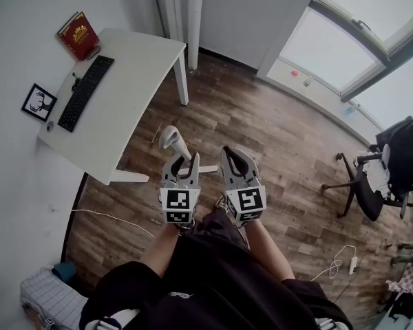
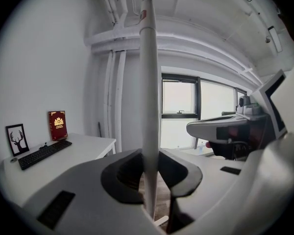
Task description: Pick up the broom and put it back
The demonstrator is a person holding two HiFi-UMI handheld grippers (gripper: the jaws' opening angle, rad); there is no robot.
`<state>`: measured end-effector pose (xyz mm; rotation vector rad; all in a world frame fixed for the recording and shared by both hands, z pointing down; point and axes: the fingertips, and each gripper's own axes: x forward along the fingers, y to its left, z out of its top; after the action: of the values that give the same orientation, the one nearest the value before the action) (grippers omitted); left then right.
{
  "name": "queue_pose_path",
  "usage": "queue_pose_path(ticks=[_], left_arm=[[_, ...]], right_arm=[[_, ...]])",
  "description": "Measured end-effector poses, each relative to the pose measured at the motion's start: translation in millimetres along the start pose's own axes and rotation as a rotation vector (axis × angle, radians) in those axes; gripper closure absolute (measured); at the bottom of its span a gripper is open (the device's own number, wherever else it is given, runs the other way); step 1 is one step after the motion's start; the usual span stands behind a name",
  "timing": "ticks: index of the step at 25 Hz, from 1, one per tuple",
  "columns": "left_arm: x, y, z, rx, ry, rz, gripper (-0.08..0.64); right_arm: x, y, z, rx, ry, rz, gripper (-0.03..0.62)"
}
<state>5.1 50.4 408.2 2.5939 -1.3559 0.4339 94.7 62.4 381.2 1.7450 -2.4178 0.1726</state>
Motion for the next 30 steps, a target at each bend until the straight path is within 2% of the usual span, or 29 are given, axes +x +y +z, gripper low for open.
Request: queue_pose_path(ticks=[9, 14, 20, 30], left_arm=[[23, -35, -11, 0.018, 0.079, 0.004, 0.477], [37, -46, -15, 0.005, 0.11, 0.032, 0.477], [53, -52, -6, -0.022, 0.093, 0.071, 0.477], [115, -35, 1, -0.077, 0.086, 0.058, 0.477]], right_arm=[[-11, -50, -21, 0.092, -0.002, -0.017, 0.57], [-11, -82, -27, 0.095, -0.024, -0.015, 0.571], [-5, -106, -36, 0.101, -0.005, 0.01, 0.571], [26, -130, -62, 0.093, 0.054, 0.035, 0.571]])
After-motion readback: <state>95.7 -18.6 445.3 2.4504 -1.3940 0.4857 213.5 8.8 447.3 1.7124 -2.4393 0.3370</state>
